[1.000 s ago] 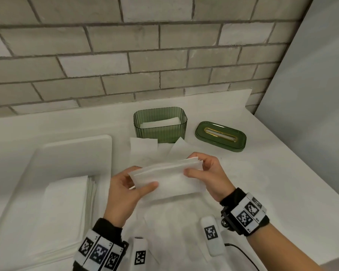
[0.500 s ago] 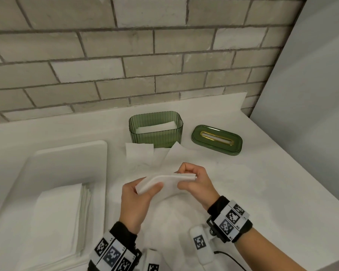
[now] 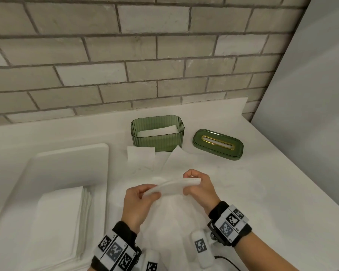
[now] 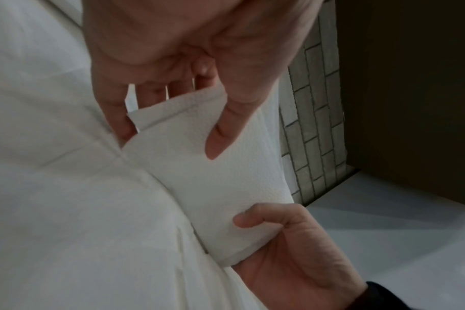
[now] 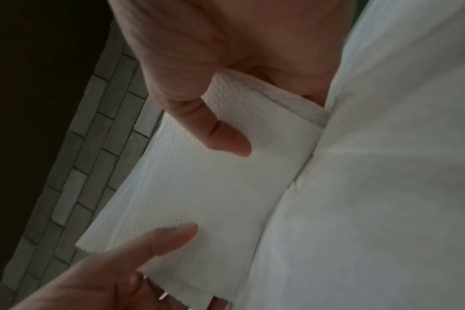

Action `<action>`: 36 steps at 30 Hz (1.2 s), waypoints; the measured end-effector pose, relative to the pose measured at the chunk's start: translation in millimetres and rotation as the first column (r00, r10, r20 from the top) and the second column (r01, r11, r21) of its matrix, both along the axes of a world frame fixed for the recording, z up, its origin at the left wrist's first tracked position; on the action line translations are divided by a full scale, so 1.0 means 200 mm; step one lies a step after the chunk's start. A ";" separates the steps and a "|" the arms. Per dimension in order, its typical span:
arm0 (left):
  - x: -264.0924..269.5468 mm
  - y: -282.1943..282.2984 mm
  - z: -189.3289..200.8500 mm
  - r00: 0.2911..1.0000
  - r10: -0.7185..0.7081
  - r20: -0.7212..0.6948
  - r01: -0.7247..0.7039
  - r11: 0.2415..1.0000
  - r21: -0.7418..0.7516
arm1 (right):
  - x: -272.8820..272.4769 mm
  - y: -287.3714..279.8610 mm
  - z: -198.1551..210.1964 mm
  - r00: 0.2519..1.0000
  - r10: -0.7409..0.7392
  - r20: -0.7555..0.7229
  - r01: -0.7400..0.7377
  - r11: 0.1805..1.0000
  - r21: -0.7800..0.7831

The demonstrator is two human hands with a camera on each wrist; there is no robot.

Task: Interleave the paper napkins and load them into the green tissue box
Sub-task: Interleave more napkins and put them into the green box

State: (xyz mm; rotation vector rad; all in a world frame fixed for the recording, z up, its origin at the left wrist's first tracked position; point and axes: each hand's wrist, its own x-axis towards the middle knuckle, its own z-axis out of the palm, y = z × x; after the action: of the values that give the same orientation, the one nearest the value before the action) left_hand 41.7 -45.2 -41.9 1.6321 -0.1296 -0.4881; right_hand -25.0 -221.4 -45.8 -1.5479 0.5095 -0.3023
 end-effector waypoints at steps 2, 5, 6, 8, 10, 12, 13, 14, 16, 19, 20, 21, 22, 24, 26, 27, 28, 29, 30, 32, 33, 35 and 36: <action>0.00 -0.02 0.04 1.000 0.008 0.022 -0.007 1.000 -0.027 | 0.03 0.00 0.03 0.999 -0.022 0.038 0.023 0.999 -0.027; -0.02 -0.04 0.11 0.999 -0.003 0.044 0.008 0.994 -0.108 | 0.05 0.01 0.10 0.988 -0.043 0.151 0.047 0.999 -0.025; -0.02 -0.04 0.13 0.998 -0.004 0.055 0.012 0.991 -0.133 | 0.05 0.01 0.11 0.979 -0.052 0.195 0.054 0.999 -0.006; -0.03 -0.03 0.14 0.998 0.007 0.064 0.004 0.986 -0.169 | 0.04 0.00 0.11 0.965 -0.086 0.249 0.078 0.996 0.040; -0.04 -0.02 0.12 0.999 0.017 0.049 -0.009 0.985 -0.171 | 0.03 -0.01 0.08 0.971 -0.085 0.221 0.073 0.995 0.065; -0.04 -0.02 0.08 1.000 0.012 0.020 -0.009 0.990 -0.138 | 0.01 -0.03 0.05 0.994 -0.020 0.109 0.015 0.999 0.045; -0.04 -0.03 0.06 1.000 0.009 0.003 -0.009 0.993 -0.117 | 0.01 -0.03 0.04 0.999 0.009 0.046 -0.010 1.000 0.025; -0.04 -0.03 0.05 1.000 0.008 -0.012 -0.009 0.995 -0.098 | 0.01 -0.03 0.02 1.000 0.020 -0.003 -0.020 1.000 0.010; -0.03 -0.04 0.03 0.999 0.020 -0.038 -0.023 0.996 -0.086 | 0.02 -0.04 -0.01 0.998 0.006 -0.055 -0.006 1.000 0.005; -0.04 -0.07 0.06 0.998 0.049 -0.048 -0.054 0.992 -0.113 | 0.03 -0.02 0.00 1.000 -0.024 -0.009 0.024 0.999 0.044; -0.06 -0.08 0.08 0.998 0.057 -0.034 -0.061 0.988 -0.142 | 0.03 -0.01 0.01 0.998 -0.043 0.045 0.040 0.997 0.071; -0.07 -0.07 0.11 0.998 0.067 -0.012 -0.068 0.981 -0.184 | 0.03 0.01 0.02 0.991 -0.072 0.112 0.059 0.992 0.108; -0.09 -0.07 0.15 0.997 0.074 0.025 -0.066 0.970 -0.232 | 0.03 0.01 0.05 0.976 -0.096 0.193 0.068 0.987 0.148; -0.12 -0.06 0.22 0.991 0.078 0.107 -0.041 0.949 -0.311 | 0.00 0.01 0.09 0.936 -0.077 0.344 0.008 0.981 0.196; -0.13 -0.06 0.23 0.990 0.064 0.127 -0.020 0.946 -0.322 | -0.01 -0.01 0.10 0.916 0.015 0.401 -0.098 0.977 0.188; -0.13 -0.05 0.21 0.993 0.051 0.108 -0.015 0.952 -0.305 | -0.02 -0.02 0.09 0.918 0.060 0.393 -0.138 0.975 0.174; -0.13 -0.05 0.19 0.996 0.035 0.081 -0.012 0.963 -0.270 | -0.03 -0.01 0.07 0.927 0.096 0.364 -0.161 0.975 0.152; -0.13 -0.04 0.17 0.998 0.017 0.063 -0.003 0.978 -0.209 | -0.04 -0.01 0.04 0.942 0.126 0.313 -0.170 0.978 0.118; -0.13 -0.03 0.14 0.998 -0.013 0.066 0.022 0.991 -0.133 | -0.04 -0.01 0.02 0.957 0.149 0.248 -0.172 0.982 0.074; -0.14 -0.01 0.11 0.993 -0.075 0.088 0.074 0.997 0.015 | -0.07 -0.01 -0.01 0.976 0.177 0.124 -0.178 0.984 -0.002; -0.14 0.00 0.09 0.991 -0.085 0.102 0.078 0.995 0.065 | -0.08 -0.02 -0.02 0.978 0.191 0.079 -0.190 0.982 -0.019; -0.12 0.03 0.08 0.987 -0.099 0.124 0.084 0.989 0.118 | -0.09 -0.06 -0.02 0.966 0.257 -0.011 -0.257 0.965 -0.058; -0.11 0.05 0.08 0.985 -0.109 0.131 0.092 0.988 0.127 | -0.10 -0.08 -0.01 0.949 0.309 -0.065 -0.314 0.944 -0.100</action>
State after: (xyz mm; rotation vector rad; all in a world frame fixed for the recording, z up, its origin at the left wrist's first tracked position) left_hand 19.4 -36.1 -25.0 1.7840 -0.2919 -0.4672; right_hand -44.0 -237.1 -48.1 -1.7180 0.2813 -0.0486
